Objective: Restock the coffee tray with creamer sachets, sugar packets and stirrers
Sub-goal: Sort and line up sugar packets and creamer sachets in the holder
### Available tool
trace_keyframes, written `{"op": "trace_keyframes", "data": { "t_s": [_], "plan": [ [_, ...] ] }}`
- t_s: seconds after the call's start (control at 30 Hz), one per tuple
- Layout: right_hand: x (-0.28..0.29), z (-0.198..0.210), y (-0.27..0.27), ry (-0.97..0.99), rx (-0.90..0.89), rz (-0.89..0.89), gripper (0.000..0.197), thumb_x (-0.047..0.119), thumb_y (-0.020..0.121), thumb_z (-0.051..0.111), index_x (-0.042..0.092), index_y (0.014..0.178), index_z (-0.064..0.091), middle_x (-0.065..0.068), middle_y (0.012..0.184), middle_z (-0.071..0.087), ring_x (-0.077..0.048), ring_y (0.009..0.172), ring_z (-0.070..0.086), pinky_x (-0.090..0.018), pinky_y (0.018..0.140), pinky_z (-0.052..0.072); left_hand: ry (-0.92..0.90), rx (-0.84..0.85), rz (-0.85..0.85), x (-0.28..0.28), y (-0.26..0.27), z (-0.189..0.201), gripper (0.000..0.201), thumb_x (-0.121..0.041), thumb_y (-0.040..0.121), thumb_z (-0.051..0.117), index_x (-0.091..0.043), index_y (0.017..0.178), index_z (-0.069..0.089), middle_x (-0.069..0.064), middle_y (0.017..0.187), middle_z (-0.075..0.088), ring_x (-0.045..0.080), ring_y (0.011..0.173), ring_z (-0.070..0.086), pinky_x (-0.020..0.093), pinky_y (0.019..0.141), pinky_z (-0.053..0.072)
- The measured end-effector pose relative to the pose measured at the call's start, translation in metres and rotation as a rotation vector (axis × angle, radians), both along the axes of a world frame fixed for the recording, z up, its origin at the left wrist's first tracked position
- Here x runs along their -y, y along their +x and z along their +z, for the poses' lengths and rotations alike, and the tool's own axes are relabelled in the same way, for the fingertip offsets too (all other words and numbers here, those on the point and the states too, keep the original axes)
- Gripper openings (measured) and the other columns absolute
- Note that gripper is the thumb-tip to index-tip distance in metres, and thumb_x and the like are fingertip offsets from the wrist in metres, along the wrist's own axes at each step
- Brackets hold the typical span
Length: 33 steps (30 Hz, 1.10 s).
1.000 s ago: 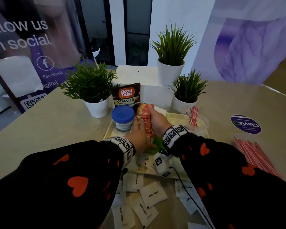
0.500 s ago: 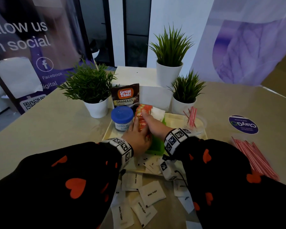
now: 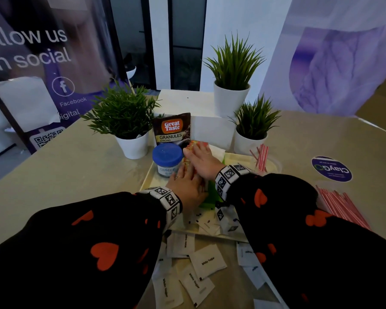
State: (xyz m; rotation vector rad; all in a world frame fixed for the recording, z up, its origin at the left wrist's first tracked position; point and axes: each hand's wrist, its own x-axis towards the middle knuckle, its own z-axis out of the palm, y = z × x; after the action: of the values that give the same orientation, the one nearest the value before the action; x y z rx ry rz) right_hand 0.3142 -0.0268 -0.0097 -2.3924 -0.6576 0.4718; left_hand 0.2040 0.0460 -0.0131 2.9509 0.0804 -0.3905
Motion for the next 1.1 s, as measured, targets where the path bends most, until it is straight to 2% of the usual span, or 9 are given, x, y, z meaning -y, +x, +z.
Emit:
{"op": "trace_keyframes", "data": {
  "t_s": [0.1,0.33,0.47,0.53,0.7,0.8,0.9,1.0,1.1],
  "plan": [
    [-0.003,-0.003,0.002,-0.107,0.045,0.017,0.089,0.074,0.097,0.02,0.016,0.163,0.006,-0.004,0.17,-0.007,-0.024,0.156,-0.009,-0.044,0.125,0.0,-0.002,-0.008,0.01,0.0,0.002,-0.001,0.082,-0.057,0.099,0.037,-0.023,0.16,-0.007,0.009,0.165,-0.019,0.033,0.151,-0.018,0.054,0.123,-0.001],
    [-0.008,-0.002,0.014,0.006,0.096,-0.126,0.09,0.073,0.097,0.028,0.014,0.162,0.009,-0.006,0.17,0.0,-0.026,0.157,-0.002,-0.046,0.127,0.006,-0.024,-0.047,0.017,-0.001,0.002,0.003,0.089,-0.057,0.098,0.044,-0.026,0.159,-0.012,0.006,0.164,-0.023,0.037,0.149,-0.022,0.055,0.123,-0.003],
    [-0.01,-0.012,0.024,0.042,0.069,-0.137,0.106,0.089,0.08,0.021,0.018,0.158,0.028,-0.008,0.164,0.027,-0.03,0.153,0.02,-0.051,0.125,0.017,-0.035,-0.079,-0.034,0.004,-0.001,0.016,0.088,-0.047,0.102,0.044,-0.017,0.158,-0.017,0.013,0.162,-0.025,0.035,0.147,-0.027,0.046,0.118,-0.015],
    [-0.007,-0.015,0.028,0.019,0.1,-0.102,0.095,0.083,0.087,0.023,0.019,0.157,0.032,-0.007,0.163,0.031,-0.029,0.152,0.022,-0.05,0.124,0.018,-0.037,-0.091,-0.025,0.005,-0.003,0.02,0.089,-0.046,0.102,0.045,-0.017,0.157,-0.018,0.013,0.162,-0.026,0.035,0.147,-0.027,0.046,0.118,-0.014],
    [0.003,-0.009,0.03,-0.051,0.145,-0.004,0.072,0.061,0.103,0.028,0.019,0.161,0.024,-0.004,0.168,0.018,-0.028,0.155,0.01,-0.045,0.126,0.009,-0.066,-0.12,-0.014,0.004,-0.002,0.021,0.089,-0.047,0.101,0.046,-0.018,0.157,-0.017,0.013,0.162,-0.027,0.035,0.148,-0.024,0.045,0.12,-0.01],
    [0.004,-0.006,0.027,-0.104,0.128,0.05,0.069,0.06,0.104,0.025,0.024,0.162,0.015,-0.005,0.17,0.002,-0.03,0.156,-0.002,-0.046,0.125,0.002,-0.08,-0.111,-0.002,0.001,0.0,0.015,0.092,-0.05,0.1,0.047,-0.021,0.157,-0.018,0.011,0.161,-0.029,0.038,0.148,-0.024,0.049,0.121,-0.007],
    [0.006,-0.002,0.018,0.02,0.069,0.008,0.072,0.062,0.104,0.025,0.024,0.163,0.008,-0.003,0.17,-0.006,-0.026,0.156,-0.007,-0.046,0.126,0.0,-0.074,-0.091,0.022,0.0,0.0,0.011,0.093,-0.056,0.098,0.047,-0.023,0.158,-0.017,0.01,0.163,-0.026,0.036,0.149,-0.022,0.052,0.124,-0.003],
    [0.005,0.004,0.009,0.139,-0.033,-0.067,0.078,0.069,0.1,0.02,0.021,0.161,0.022,-0.008,0.168,0.017,-0.028,0.156,0.012,-0.049,0.126,0.01,-0.063,-0.066,0.077,0.0,-0.001,0.009,0.092,-0.06,0.098,0.043,-0.024,0.157,-0.017,0.008,0.164,-0.022,0.031,0.152,-0.017,0.052,0.124,0.003],
    [0.012,0.016,-0.01,0.436,-0.384,-0.275,0.083,0.081,0.092,0.021,0.021,0.133,0.061,-0.008,0.129,0.067,-0.023,0.118,0.063,-0.043,0.104,0.045,-0.076,-0.077,0.113,0.001,0.0,0.012,0.096,-0.058,0.098,0.046,-0.018,0.157,-0.018,0.007,0.164,-0.022,0.028,0.152,-0.017,0.048,0.125,0.002]
  ]
}}
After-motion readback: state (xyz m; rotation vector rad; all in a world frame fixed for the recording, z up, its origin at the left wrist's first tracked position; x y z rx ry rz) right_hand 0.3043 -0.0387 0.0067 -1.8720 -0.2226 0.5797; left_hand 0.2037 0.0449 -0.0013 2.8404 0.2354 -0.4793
